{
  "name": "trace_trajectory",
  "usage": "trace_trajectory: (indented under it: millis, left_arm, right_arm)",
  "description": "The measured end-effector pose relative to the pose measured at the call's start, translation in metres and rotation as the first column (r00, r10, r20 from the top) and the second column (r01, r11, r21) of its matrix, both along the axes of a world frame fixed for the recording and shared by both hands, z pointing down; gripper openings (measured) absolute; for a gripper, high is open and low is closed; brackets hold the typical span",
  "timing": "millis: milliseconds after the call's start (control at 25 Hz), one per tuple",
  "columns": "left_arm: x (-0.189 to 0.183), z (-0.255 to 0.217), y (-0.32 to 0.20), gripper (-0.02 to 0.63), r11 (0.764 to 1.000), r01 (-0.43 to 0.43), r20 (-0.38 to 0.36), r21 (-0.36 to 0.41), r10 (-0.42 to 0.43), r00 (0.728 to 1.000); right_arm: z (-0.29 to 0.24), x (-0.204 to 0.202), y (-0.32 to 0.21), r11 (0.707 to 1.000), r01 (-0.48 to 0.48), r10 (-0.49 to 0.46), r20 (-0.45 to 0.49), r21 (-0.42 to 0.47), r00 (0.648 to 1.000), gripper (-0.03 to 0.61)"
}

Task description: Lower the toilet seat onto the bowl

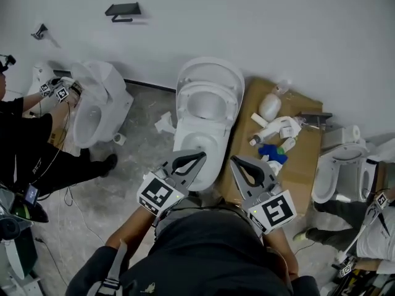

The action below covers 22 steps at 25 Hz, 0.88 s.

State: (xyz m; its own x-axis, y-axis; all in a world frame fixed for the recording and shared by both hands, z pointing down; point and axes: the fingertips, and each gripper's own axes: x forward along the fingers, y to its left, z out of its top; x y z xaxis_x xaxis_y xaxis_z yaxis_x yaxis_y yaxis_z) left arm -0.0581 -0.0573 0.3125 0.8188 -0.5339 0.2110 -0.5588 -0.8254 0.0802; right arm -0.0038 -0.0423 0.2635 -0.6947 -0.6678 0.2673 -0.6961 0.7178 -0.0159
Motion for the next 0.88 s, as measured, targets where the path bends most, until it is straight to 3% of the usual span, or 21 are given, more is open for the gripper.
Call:
trace_trajectory:
  millis: [200,480,880]
  left_arm:
    - [0.017,-0.006,-0.004,0.003,1.000,0.020,-0.017,-0.010,-0.021,1.000]
    - [0.055,0.004,-0.021,0.003,1.000,-0.027,0.020,0.000,0.027,0.999]
    - [0.054,0.034,-0.074,0.003,1.000,0.004,0.078,-0.016,-0.003,0.997]
  right_arm:
    - [0.007,0.026,0.004,1.000,-0.010,0.009,-0.014,-0.029,1.000,0.008]
    - [0.025,0.052,-0.002,0.996,-0.039,0.039,-0.001,-0.081,0.999,0.008]
    - [0.042,0.083,-0.001,0.985,-0.114,0.114,-0.009,-0.130,0.993,0.008]
